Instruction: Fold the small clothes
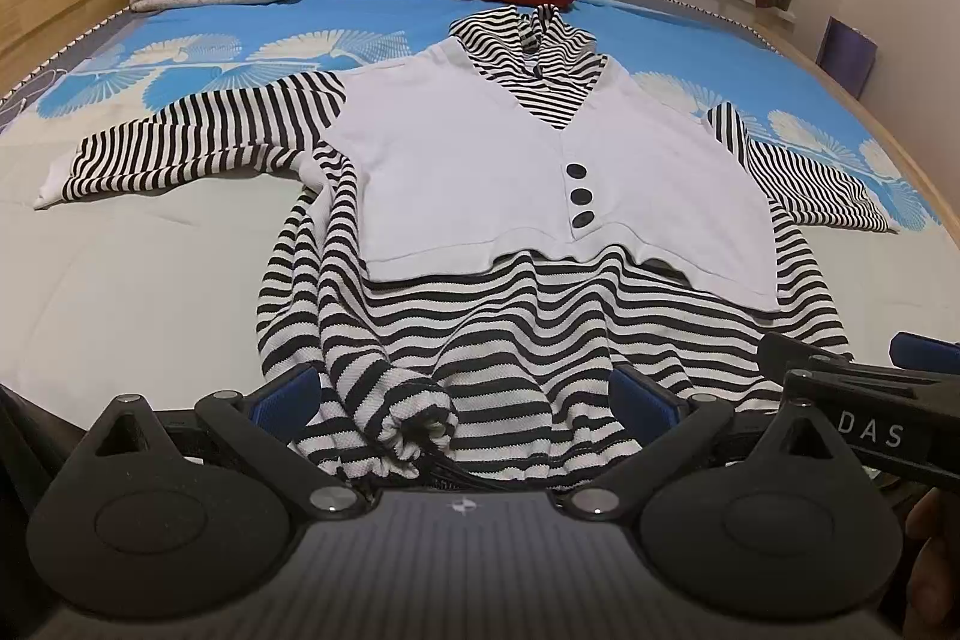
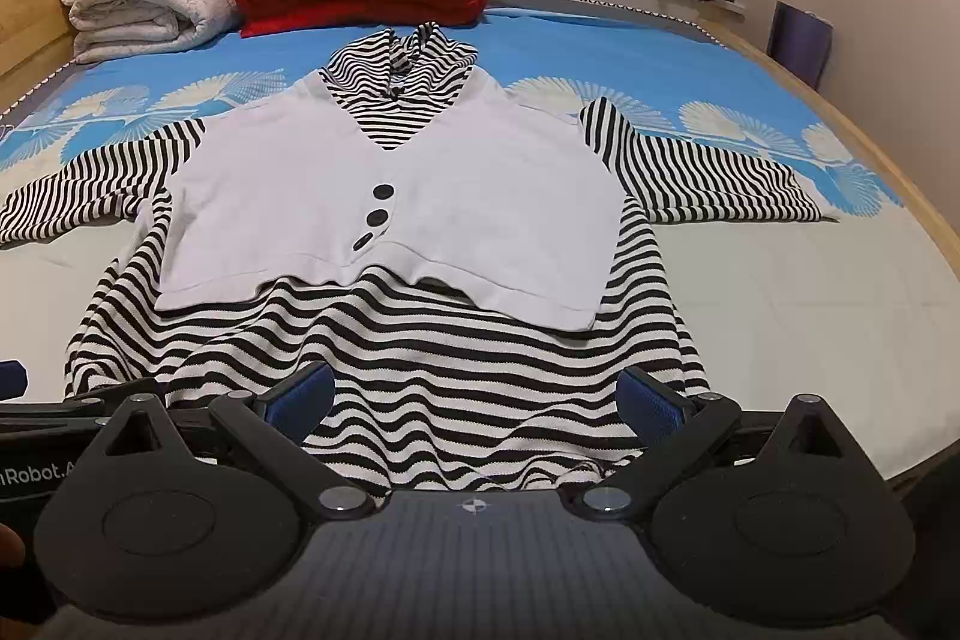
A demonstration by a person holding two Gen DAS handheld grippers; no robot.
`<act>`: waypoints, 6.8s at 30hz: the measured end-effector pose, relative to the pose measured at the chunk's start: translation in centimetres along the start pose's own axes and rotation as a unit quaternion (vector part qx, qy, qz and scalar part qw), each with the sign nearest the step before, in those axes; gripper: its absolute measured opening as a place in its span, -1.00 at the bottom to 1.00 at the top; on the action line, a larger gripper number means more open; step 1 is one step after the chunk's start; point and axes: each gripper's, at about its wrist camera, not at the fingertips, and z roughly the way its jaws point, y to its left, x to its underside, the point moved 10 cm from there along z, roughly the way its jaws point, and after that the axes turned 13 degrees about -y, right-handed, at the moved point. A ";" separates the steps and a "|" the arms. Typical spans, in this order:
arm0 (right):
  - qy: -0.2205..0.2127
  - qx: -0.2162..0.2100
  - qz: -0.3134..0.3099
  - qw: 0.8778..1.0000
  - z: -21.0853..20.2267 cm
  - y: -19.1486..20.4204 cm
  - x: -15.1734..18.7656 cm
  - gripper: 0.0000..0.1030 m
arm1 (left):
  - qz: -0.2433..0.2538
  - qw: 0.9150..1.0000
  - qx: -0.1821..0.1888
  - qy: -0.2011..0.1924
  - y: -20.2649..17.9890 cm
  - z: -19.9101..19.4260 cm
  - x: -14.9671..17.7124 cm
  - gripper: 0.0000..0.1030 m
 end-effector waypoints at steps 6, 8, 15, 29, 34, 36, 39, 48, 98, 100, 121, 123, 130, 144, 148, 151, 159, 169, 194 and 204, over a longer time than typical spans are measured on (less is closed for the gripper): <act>0.000 0.000 0.000 1.000 0.0 0.0 0.0 0.93 | 0.000 1.000 0.000 -0.001 -0.1 0.0 0.0 0.98; 0.000 0.000 0.000 1.000 0.1 -0.1 0.0 0.93 | 0.000 1.000 0.000 -0.001 -0.1 0.0 0.0 0.98; 0.000 0.000 0.000 1.000 0.0 0.0 0.0 0.93 | 0.001 1.000 0.000 -0.001 0.0 0.0 -0.1 0.98; -0.030 0.025 0.110 0.993 0.0 -5.2 -2.5 0.51 | -0.001 1.000 0.003 0.011 2.1 0.6 -2.5 0.98; -0.091 -0.006 0.085 0.992 1.6 -9.3 -8.1 0.69 | 0.069 0.997 0.031 0.016 4.3 2.7 -6.9 0.98; -0.060 -0.053 0.052 0.995 3.7 -9.1 -7.8 0.75 | 0.076 0.996 0.041 0.030 5.6 4.6 -7.4 0.98; -0.012 -0.044 0.006 0.999 6.7 -9.9 -4.7 0.75 | 0.063 0.993 0.046 0.090 7.6 7.6 -4.6 0.94; 0.163 0.064 0.100 0.979 10.8 -14.2 4.0 0.51 | 0.003 0.979 0.012 0.205 10.1 10.9 1.5 0.47; -0.092 -0.001 0.029 0.995 6.8 -10.0 -6.1 -0.34 | 0.076 0.989 -0.045 -0.122 11.2 3.9 -20.4 0.44; -0.090 -0.012 0.023 0.996 6.8 -9.3 -6.2 -0.25 | 0.088 0.987 -0.046 -0.125 12.0 5.4 -21.7 0.44; -0.174 -0.031 0.015 0.984 10.0 -6.4 -23.6 -0.25 | -0.117 0.981 -0.145 0.062 36.4 19.2 -14.9 -0.19; -0.181 -0.048 0.006 0.982 11.7 -5.0 -24.5 -0.25 | -0.145 0.973 -0.163 0.077 38.4 19.1 -13.8 -0.18; -0.099 -0.092 0.029 0.990 16.9 -1.9 -20.8 -0.25 | -0.250 0.941 -0.195 0.123 42.7 20.1 -10.4 -0.17; -0.061 -0.078 0.067 0.993 20.4 -6.1 -20.5 -0.81 | -0.202 0.930 -0.301 0.061 40.2 21.3 -16.4 -0.93; -0.035 -0.072 0.067 0.995 21.0 -6.9 -19.1 -0.80 | -0.148 0.963 -0.224 -0.029 30.2 20.8 -23.7 -0.93; -0.017 -0.070 0.056 0.996 21.3 -6.7 -17.9 -0.80 | -0.131 0.982 -0.116 -0.069 19.8 20.0 -27.1 -0.93; 0.056 -0.056 0.131 0.988 23.9 -7.5 -14.7 -0.79 | -0.089 0.971 0.218 0.028 -2.1 19.2 -25.6 -0.40; 0.155 -0.023 0.285 0.945 29.0 -8.6 -8.8 -0.73 | -0.089 0.994 -0.008 0.069 9.6 24.4 -24.7 -0.38; 0.141 0.105 0.262 0.949 29.9 -14.5 -6.7 -0.84 | -0.066 0.990 -0.005 0.123 9.6 26.5 -22.4 -0.38; 0.108 0.006 0.348 0.931 31.1 -13.9 -8.2 -0.62 | 0.016 0.974 0.016 0.227 8.4 28.5 -14.6 -0.38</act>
